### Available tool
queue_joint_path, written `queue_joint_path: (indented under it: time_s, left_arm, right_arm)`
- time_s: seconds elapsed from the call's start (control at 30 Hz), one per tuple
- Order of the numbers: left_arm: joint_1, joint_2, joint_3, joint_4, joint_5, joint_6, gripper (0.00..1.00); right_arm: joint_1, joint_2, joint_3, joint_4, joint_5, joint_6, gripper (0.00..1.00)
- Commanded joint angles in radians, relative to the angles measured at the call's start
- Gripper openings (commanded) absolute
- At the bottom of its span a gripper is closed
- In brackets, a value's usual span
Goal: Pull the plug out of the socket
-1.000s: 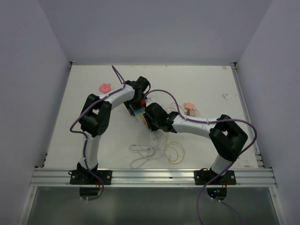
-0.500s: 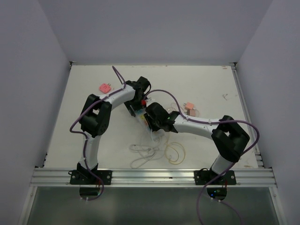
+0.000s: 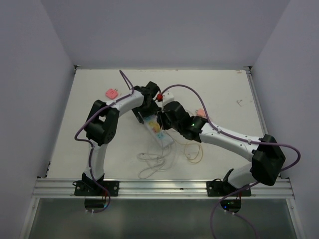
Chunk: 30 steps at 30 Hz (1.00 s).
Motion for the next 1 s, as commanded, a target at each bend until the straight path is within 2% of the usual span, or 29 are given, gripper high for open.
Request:
queue_joint_path:
  time_s: [0.0, 0.13, 0.23, 0.47, 0.63, 0.77, 0.9, 0.97]
  left_arm:
    - [0.013, 0.134, -0.077, -0.066, -0.091, 0.003, 0.0]
    - [0.013, 0.127, -0.057, -0.069, -0.098, 0.011, 0.0]
    - [0.013, 0.128, -0.05, -0.069, -0.092, 0.011, 0.0]
    - [0.015, 0.125, -0.053, -0.06, -0.084, 0.019, 0.0]
    - [0.015, 0.125, -0.054, -0.053, -0.075, 0.025, 0.0]
    - [0.015, 0.125, -0.05, -0.048, -0.072, 0.025, 0.0]
    - [0.017, 0.123, -0.051, -0.048, -0.074, 0.028, 0.0]
    - [0.017, 0.125, -0.053, -0.045, -0.069, 0.029, 0.0]
  right_arm:
    - [-0.008, -0.038, 0.018, 0.043, 0.07, 0.004, 0.0]
    - [-0.041, -0.096, -0.011, 0.006, 0.096, 0.026, 0.0]
    - [-0.093, -0.137, -0.037, -0.023, 0.057, 0.041, 0.0]
    - [-0.302, -0.217, -0.197, -0.042, -0.061, 0.142, 0.0]
    - [-0.406, -0.228, -0.294, -0.034, -0.146, 0.178, 0.01]
    - [-0.445, -0.217, -0.355, 0.007, -0.204, 0.213, 0.11]
    - [-0.455, -0.208, -0.387, 0.023, -0.237, 0.233, 0.38]
    - [-0.455, -0.208, -0.392, 0.018, -0.237, 0.231, 0.44]
